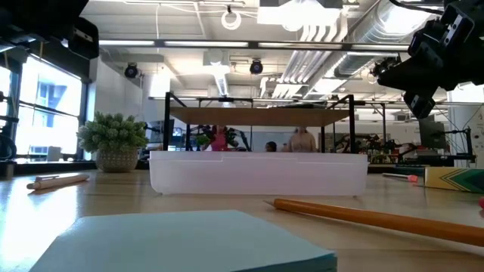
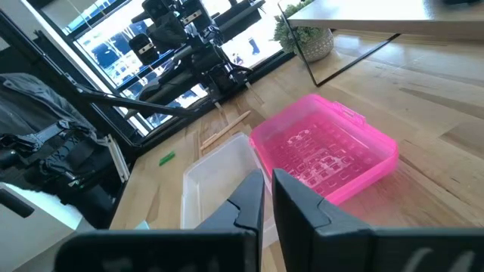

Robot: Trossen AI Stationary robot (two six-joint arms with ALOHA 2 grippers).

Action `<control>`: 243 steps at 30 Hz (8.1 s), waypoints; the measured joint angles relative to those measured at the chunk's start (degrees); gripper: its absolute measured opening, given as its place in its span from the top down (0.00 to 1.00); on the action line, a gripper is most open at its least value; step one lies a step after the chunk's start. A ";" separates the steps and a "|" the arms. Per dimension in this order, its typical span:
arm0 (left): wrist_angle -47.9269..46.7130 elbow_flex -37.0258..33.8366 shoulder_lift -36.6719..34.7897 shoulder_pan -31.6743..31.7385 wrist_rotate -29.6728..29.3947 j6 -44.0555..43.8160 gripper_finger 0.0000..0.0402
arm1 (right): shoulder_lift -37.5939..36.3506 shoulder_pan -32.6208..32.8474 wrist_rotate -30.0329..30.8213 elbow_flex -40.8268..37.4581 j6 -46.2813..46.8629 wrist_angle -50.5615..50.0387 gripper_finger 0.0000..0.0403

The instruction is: Pack school essentials

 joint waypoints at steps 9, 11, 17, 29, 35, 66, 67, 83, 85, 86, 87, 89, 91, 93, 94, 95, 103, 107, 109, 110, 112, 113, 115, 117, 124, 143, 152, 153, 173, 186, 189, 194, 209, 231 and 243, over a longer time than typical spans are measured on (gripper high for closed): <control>-0.02 0.00 0.00 -0.02 0.00 0.00 0.97 | 0.00 0.00 0.00 0.00 0.00 0.00 0.95; -0.02 -0.02 0.00 0.00 0.00 0.02 0.97 | 0.00 0.00 0.00 0.01 0.00 0.00 0.95; -0.02 -0.01 0.00 -0.01 0.00 0.01 0.97 | 0.00 0.00 0.00 0.00 0.01 0.00 0.95; 0.00 0.00 0.00 -0.02 -0.02 0.02 0.97 | 0.00 0.00 0.00 0.01 0.57 0.14 0.95; 0.00 0.00 0.00 -0.02 -0.01 0.01 0.97 | 0.02 0.00 0.00 0.01 0.63 1.32 0.94; -0.01 -0.02 0.01 -0.02 -0.01 0.00 0.97 | 3.24 -0.02 24.28 27.60 13.85 -40.34 0.60; 0.00 -0.02 0.02 0.00 -0.02 0.00 0.97 | 3.92 -0.02 24.87 27.85 16.31 -42.28 0.60; 0.00 -0.02 0.01 -0.01 -0.01 0.00 0.97 | 20.86 -0.02 19.03 27.93 39.92 -53.65 0.60; 0.00 0.00 0.00 -0.02 0.00 0.00 0.97 | 23.24 -0.02 18.12 27.93 41.06 -53.63 0.60; 0.00 0.00 0.00 0.00 0.00 0.00 0.97 | 24.32 -0.02 18.05 27.93 41.68 -53.68 0.60; 0.00 0.00 0.01 -0.02 0.00 0.00 0.97 | 25.39 -0.02 18.05 27.93 42.36 -53.69 0.60; 0.00 -0.02 0.00 -0.02 0.00 0.00 0.97 | 27.40 -0.02 18.13 27.93 44.13 -53.77 0.60; 0.00 0.00 0.01 -0.02 0.00 0.00 0.97 | 29.34 -0.02 18.14 27.93 45.97 -53.92 0.60; 0.00 0.00 0.00 -0.02 0.00 0.00 0.97 | 31.22 -0.02 18.12 27.93 47.45 -53.96 0.60; 0.00 -0.02 0.00 -0.02 0.00 0.00 0.97 | 32.08 -0.02 18.12 27.93 48.35 -53.96 0.60; 0.00 0.00 0.00 0.00 0.00 0.00 0.97 | 32.92 -0.02 18.12 27.93 49.03 -53.96 0.60; 0.00 0.00 0.00 -0.02 0.00 0.00 0.97 | 41.47 -0.02 18.12 27.91 55.04 -53.94 0.60; 0.00 0.00 0.01 -0.02 0.00 0.00 0.97 | 45.75 -0.02 18.12 27.91 57.45 -53.94 0.60; 0.00 0.00 0.01 -0.01 0.00 -0.01 0.97 | 47.73 -0.02 18.06 27.91 58.16 -53.88 0.60; 0.00 0.00 0.02 -0.02 0.00 0.00 0.97 | 48.66 -0.02 18.06 27.91 58.74 -53.86 0.60; 0.01 -0.01 0.01 -0.02 0.00 0.00 0.97 | 50.35 -0.04 18.05 27.91 59.21 -53.66 0.60; 0.00 -0.02 0.00 -0.02 0.00 0.00 0.97 | 51.25 -0.05 18.09 27.91 59.81 -53.52 0.60; 0.00 -0.01 0.02 -0.02 0.00 0.00 0.97 | 52.91 -0.07 18.81 27.88 61.42 -53.45 0.60; 0.00 -0.02 0.02 -0.02 0.00 0.00 0.97 | 54.61 -0.50 20.06 27.87 62.51 -52.81 0.60; 0.01 -0.01 0.01 -0.01 -0.01 -0.01 0.97 | 61.09 -4.09 20.59 27.87 61.54 -48.15 0.60; 0.02 0.00 0.00 -0.02 0.00 -0.02 0.97 | 73.73 -11.15 16.65 27.99 58.41 -42.75 0.60; 0.02 -0.02 0.02 -0.02 -0.02 -0.02 0.97 | 73.85 -11.89 15.08 28.02 56.94 -41.65 0.71; 0.02 0.00 0.00 -0.02 0.00 -0.02 0.97 | 73.85 -11.89 15.01 28.02 56.94 -41.55 0.73; 0.02 0.00 0.01 -0.02 0.00 -0.90 0.97 | 73.94 -11.91 14.27 28.02 55.83 -41.98 0.96; 0.00 -0.02 0.00 -0.02 0.00 -0.92 0.97 | 68.62 -11.87 13.62 27.71 56.25 -46.72 0.96; 0.00 -0.02 0.01 -0.02 0.00 -0.92 0.97 | 66.28 -11.87 14.21 27.71 56.64 -48.63 0.96; 0.00 -0.02 0.00 0.00 0.00 -0.92 0.97 | 61.86 -11.88 15.47 27.78 56.90 -51.84 0.96; 0.01 0.00 0.01 -0.01 -0.01 -0.92 0.97 | 44.01 -11.89 25.17 27.91 52.09 -54.58 0.96; 0.02 -0.01 0.02 -0.02 -0.49 -1.25 0.97 | 30.71 -11.89 27.70 27.96 18.60 -29.82 0.96; 0.05 -0.01 0.00 -0.02 0.38 -9.92 0.97 | 33.13 -4.11 14.91 28.00 5.90 -1.50 0.96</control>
